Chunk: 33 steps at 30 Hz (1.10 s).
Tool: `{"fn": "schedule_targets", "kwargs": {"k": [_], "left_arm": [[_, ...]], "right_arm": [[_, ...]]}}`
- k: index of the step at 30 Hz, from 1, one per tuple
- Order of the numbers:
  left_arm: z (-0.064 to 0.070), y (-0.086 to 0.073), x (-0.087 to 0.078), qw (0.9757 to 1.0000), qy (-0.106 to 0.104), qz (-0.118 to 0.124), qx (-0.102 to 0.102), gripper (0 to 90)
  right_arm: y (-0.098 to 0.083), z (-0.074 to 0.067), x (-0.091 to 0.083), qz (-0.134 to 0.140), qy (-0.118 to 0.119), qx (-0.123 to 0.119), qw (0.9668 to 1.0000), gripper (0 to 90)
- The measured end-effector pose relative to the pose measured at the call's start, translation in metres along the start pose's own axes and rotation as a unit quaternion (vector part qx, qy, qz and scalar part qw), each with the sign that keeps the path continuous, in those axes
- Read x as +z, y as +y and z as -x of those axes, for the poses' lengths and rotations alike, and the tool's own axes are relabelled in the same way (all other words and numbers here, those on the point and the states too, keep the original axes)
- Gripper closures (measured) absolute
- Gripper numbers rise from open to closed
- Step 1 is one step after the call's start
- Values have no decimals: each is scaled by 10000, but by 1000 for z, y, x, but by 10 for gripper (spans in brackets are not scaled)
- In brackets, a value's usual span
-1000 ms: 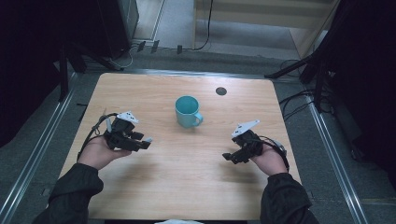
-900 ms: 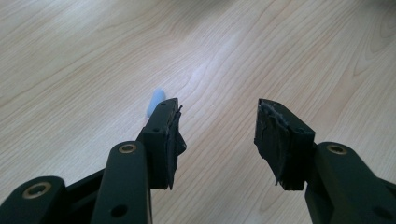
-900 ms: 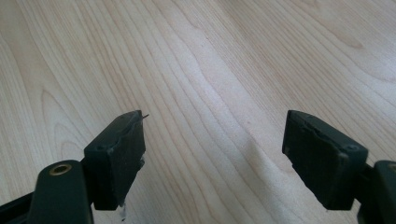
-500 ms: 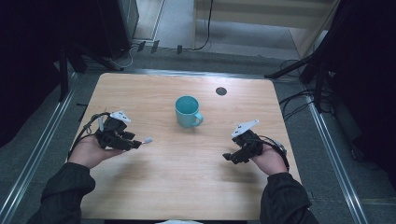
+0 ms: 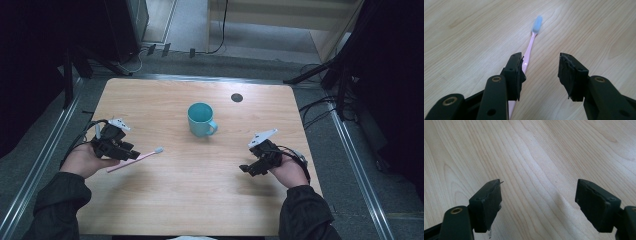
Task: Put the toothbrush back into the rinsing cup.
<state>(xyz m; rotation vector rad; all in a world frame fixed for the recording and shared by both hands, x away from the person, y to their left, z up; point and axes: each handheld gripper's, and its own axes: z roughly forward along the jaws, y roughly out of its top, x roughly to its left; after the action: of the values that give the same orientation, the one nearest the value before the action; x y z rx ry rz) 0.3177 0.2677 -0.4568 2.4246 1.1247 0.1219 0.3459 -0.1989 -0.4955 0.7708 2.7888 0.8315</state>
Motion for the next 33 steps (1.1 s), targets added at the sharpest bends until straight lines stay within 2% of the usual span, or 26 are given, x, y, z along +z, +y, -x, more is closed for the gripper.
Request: {"fn": "schedule_targets", "kwargs": {"k": [4,5,6,10,13,14,15,16,19,23,24,26,29,30,33], "left_arm": [[-2,-2,0,9999,35,-149,44,563],[-4,-2,1,9998,-9,-182,25,563],[-6,-4,1,9998,-78,-190,35,573],[-9,-6,1,9997,-87,-161,132,621],[-11,-8,3,9992,-102,-341,181,648],[-11,-8,7,9983,-28,-548,203,656],[-11,-8,7,9983,-28,-548,203,664],[-12,-7,10,9970,-5,-723,283,664],[-13,-7,15,9957,53,-861,334,664],[-15,-6,23,9922,105,-1164,435,680],[-16,-6,25,9915,117,-1230,403,682],[-18,-6,30,9897,34,-1377,389,687],[-19,-5,33,9888,-33,-1452,357,657],[-19,-5,34,9886,10,-1428,485,674],[-20,-4,36,9886,3,-1414,524,688]], "right_arm": [[0,0,0,-6,-2,-15,10000,211],[0,0,0,-6,-2,-15,10000,211],[-1,0,0,-14,-7,-24,10000,211],[-1,0,0,-28,-5,-19,10000,211],[-3,1,0,-49,-4,19,10000,211],[-4,1,0,-48,-14,26,10000,211],[-4,1,0,-48,-14,26,10000,211],[-5,1,-1,-42,-23,20,10000,211],[-6,0,-2,-55,-32,34,10000,211],[-9,-1,-3,-118,-64,41,9999,212],[-10,-1,-3,-105,-68,30,9999,213],[-12,-1,-5,-99,-81,46,9999,213],[-13,-2,-6,-104,-93,44,9999,214],[-15,-2,-6,-105,-108,56,9999,214],[-16,-2,-7,-108,-119,75,9998,214]]}}
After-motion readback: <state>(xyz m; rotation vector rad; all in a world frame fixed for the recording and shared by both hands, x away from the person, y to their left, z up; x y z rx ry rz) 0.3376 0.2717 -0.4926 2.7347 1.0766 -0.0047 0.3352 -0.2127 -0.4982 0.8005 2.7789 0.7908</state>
